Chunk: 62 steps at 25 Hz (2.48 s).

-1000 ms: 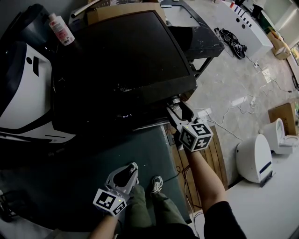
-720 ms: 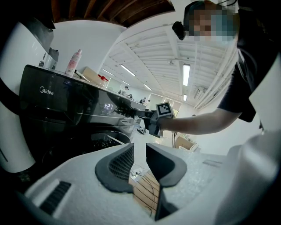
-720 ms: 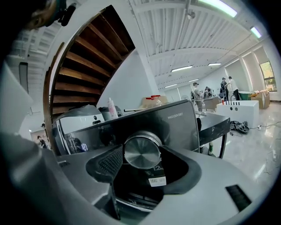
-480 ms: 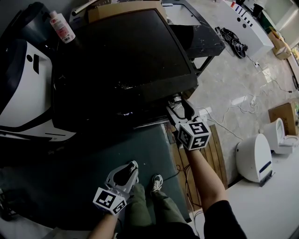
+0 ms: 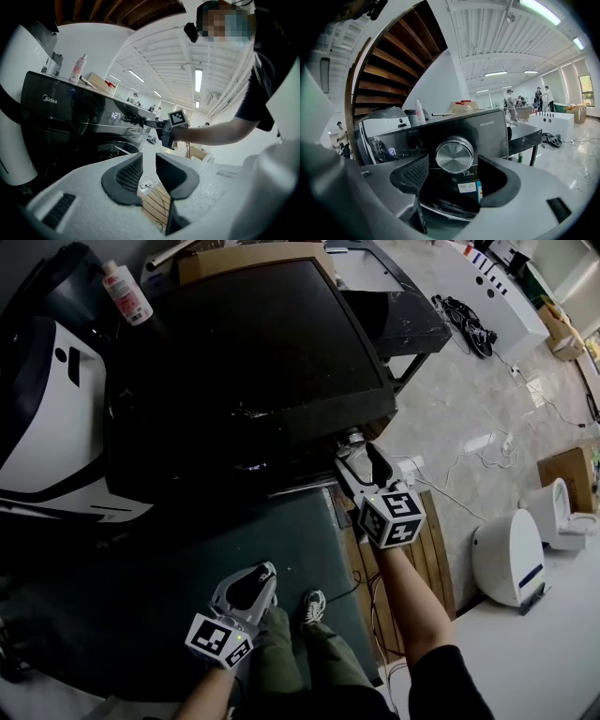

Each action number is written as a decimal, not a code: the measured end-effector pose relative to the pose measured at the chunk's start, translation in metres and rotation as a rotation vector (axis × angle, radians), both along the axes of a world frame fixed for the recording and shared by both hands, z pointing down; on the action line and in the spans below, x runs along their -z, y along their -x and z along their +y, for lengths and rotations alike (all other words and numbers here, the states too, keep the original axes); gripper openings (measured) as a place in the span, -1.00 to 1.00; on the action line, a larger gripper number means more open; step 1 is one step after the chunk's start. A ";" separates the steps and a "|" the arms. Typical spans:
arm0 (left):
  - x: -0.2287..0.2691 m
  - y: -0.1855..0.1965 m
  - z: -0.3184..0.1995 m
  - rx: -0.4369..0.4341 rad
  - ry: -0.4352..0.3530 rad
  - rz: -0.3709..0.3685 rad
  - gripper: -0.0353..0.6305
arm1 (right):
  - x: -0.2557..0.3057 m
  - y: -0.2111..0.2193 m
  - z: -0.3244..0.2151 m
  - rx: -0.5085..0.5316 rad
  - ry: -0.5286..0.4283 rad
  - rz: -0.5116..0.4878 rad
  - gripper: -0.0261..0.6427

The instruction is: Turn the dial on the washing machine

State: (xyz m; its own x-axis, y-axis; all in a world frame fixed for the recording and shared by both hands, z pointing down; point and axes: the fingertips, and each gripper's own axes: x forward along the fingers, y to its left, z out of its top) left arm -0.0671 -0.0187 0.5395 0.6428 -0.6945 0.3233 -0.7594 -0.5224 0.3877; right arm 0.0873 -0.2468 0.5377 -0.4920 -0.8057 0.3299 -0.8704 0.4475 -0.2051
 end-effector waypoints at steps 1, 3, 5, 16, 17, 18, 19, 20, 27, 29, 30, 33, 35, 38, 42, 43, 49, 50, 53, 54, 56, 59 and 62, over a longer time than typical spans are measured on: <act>0.001 0.000 -0.001 0.000 -0.003 0.000 -0.65 | 0.001 0.000 0.002 0.000 -0.001 -0.002 0.00; 0.004 -0.002 -0.002 -0.001 -0.009 0.001 -0.65 | 0.004 -0.001 0.006 -0.002 -0.005 -0.004 -0.01; 0.006 -0.003 -0.002 0.000 -0.016 0.002 -0.65 | 0.008 -0.002 0.011 -0.002 -0.009 -0.007 -0.03; 0.022 -0.007 0.004 0.025 -0.052 -0.003 -0.65 | 0.022 -0.008 0.051 0.010 -0.024 -0.004 -0.42; 0.023 -0.007 0.006 0.029 -0.055 -0.004 -0.65 | 0.024 -0.008 0.055 0.012 -0.026 -0.003 -0.47; 0.025 -0.007 0.008 0.033 -0.058 -0.005 -0.65 | 0.025 -0.008 0.060 0.015 -0.029 -0.002 -0.51; 0.026 -0.007 0.009 0.037 -0.062 -0.006 -0.66 | 0.027 -0.008 0.064 0.018 -0.034 -0.003 -0.57; 0.027 -0.007 0.011 0.040 -0.067 -0.008 -0.66 | 0.029 -0.008 0.069 0.022 -0.039 -0.005 -0.61; 0.040 -0.006 0.026 0.065 -0.099 -0.019 -0.74 | 0.048 -0.006 0.104 0.042 -0.065 -0.039 -0.92; 0.043 -0.005 0.030 0.076 -0.110 -0.025 -0.77 | 0.049 -0.006 0.115 0.054 -0.065 -0.040 -0.92; 0.045 -0.003 0.032 0.083 -0.116 -0.030 -0.79 | 0.049 -0.006 0.121 0.060 -0.064 -0.042 -0.92; 0.052 0.000 0.037 0.104 -0.136 -0.048 -0.86 | 0.057 -0.005 0.137 0.075 -0.067 -0.056 -0.92; 0.057 0.003 0.040 0.114 -0.148 -0.056 -0.86 | 0.062 -0.006 0.146 0.081 -0.070 -0.063 -0.92; 0.065 0.006 0.044 0.128 -0.163 -0.066 -0.86 | 0.068 -0.006 0.160 0.091 -0.069 -0.078 -0.92; 0.076 0.008 0.048 0.137 -0.185 -0.082 -0.86 | 0.081 -0.004 0.180 0.118 -0.073 -0.095 -0.92; 0.079 0.008 0.050 0.137 -0.190 -0.087 -0.86 | 0.083 -0.004 0.185 0.126 -0.068 -0.096 -0.92; 0.099 0.007 0.058 0.134 -0.219 -0.127 -0.86 | 0.111 -0.003 0.204 0.176 -0.110 -0.111 -0.92; 0.101 0.008 0.060 0.135 -0.223 -0.132 -0.86 | 0.115 -0.004 0.206 0.181 -0.115 -0.113 -0.92; 0.108 0.008 0.064 0.139 -0.232 -0.148 -0.86 | 0.129 -0.006 0.213 0.188 -0.129 -0.120 -0.92; 0.110 0.008 0.065 0.143 -0.234 -0.153 -0.86 | 0.133 -0.007 0.215 0.187 -0.131 -0.127 -0.92; 0.115 0.007 0.067 0.151 -0.237 -0.165 -0.86 | 0.140 -0.009 0.219 0.195 -0.135 -0.136 -0.92; 0.123 0.007 0.071 0.157 -0.243 -0.179 -0.86 | 0.146 -0.010 0.227 0.222 -0.144 -0.127 -0.92; 0.129 0.005 0.076 0.151 -0.250 -0.188 -0.86 | 0.149 -0.011 0.237 0.242 -0.147 -0.114 -0.92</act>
